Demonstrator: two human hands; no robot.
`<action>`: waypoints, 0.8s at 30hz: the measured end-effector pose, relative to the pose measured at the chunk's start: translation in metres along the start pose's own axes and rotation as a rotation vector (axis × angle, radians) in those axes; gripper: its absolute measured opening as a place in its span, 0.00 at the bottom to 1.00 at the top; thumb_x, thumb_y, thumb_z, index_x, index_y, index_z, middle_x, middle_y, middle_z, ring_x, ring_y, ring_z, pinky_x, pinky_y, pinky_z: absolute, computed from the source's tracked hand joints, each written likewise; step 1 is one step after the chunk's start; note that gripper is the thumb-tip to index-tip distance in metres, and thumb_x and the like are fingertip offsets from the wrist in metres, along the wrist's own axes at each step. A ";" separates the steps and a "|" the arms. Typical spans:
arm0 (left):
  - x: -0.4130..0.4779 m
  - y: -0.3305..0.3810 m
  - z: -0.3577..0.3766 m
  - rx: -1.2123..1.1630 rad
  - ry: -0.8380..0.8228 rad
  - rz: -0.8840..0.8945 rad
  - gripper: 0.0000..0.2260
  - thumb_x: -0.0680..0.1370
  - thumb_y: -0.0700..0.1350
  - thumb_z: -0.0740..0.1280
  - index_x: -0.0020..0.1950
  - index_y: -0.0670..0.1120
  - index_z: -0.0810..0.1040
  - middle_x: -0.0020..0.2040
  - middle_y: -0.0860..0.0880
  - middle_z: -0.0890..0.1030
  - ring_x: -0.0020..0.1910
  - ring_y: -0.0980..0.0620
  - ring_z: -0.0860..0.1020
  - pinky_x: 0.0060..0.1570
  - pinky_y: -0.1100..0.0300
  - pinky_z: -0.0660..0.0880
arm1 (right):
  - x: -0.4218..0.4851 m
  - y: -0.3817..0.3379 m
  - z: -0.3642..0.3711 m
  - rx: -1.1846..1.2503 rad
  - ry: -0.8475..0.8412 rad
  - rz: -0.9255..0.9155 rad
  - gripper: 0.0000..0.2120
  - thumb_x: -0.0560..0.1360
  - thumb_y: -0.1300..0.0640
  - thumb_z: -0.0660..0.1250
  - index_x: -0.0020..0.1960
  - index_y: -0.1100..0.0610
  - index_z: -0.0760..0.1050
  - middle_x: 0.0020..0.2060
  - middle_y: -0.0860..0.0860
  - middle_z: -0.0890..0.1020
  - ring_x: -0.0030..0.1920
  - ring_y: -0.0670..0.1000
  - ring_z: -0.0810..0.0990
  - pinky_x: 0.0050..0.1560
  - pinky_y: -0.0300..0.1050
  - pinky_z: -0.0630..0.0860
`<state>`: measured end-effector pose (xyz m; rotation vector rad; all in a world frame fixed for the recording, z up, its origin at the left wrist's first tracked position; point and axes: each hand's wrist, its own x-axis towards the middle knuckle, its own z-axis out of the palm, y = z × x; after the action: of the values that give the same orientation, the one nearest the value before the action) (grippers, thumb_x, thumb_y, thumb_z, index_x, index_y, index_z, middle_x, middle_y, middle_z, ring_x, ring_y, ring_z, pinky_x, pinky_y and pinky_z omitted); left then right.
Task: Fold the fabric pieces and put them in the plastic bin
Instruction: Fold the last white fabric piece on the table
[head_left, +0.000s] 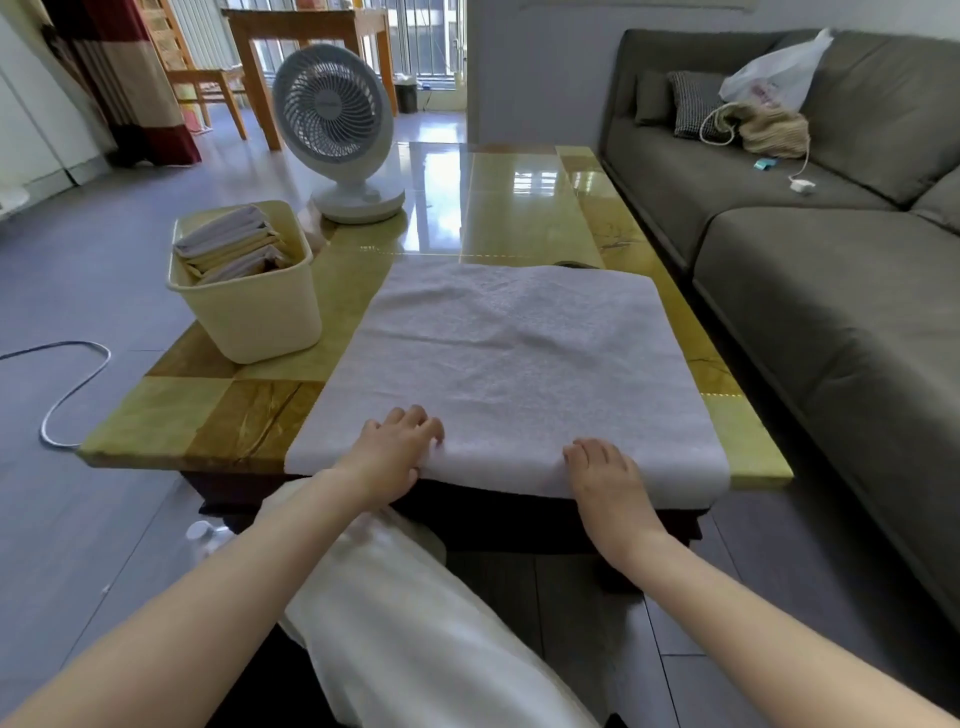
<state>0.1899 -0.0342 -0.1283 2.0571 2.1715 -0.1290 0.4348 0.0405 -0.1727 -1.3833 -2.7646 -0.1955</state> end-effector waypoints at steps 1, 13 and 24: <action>-0.001 0.001 0.000 -0.016 0.034 -0.010 0.14 0.77 0.44 0.63 0.62 0.50 0.68 0.64 0.49 0.66 0.62 0.48 0.66 0.58 0.53 0.67 | -0.001 0.003 -0.001 0.016 0.038 0.005 0.27 0.46 0.70 0.77 0.45 0.61 0.77 0.39 0.56 0.79 0.37 0.57 0.80 0.33 0.47 0.77; -0.009 0.015 -0.014 -0.189 0.150 -0.033 0.05 0.82 0.47 0.55 0.48 0.48 0.63 0.40 0.50 0.74 0.43 0.44 0.76 0.43 0.56 0.63 | -0.021 0.034 -0.016 0.115 -0.068 0.031 0.32 0.72 0.38 0.65 0.65 0.60 0.68 0.59 0.54 0.75 0.60 0.55 0.74 0.59 0.50 0.73; -0.005 0.009 -0.016 -0.040 0.115 -0.078 0.09 0.80 0.45 0.59 0.59 0.47 0.72 0.56 0.49 0.75 0.58 0.48 0.72 0.55 0.55 0.65 | -0.017 0.051 -0.028 0.147 0.089 0.067 0.06 0.80 0.59 0.56 0.53 0.57 0.70 0.43 0.53 0.80 0.41 0.54 0.79 0.38 0.44 0.68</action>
<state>0.1987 -0.0363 -0.1113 2.0056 2.3018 0.0248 0.4850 0.0534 -0.1414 -1.3918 -2.5985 -0.0494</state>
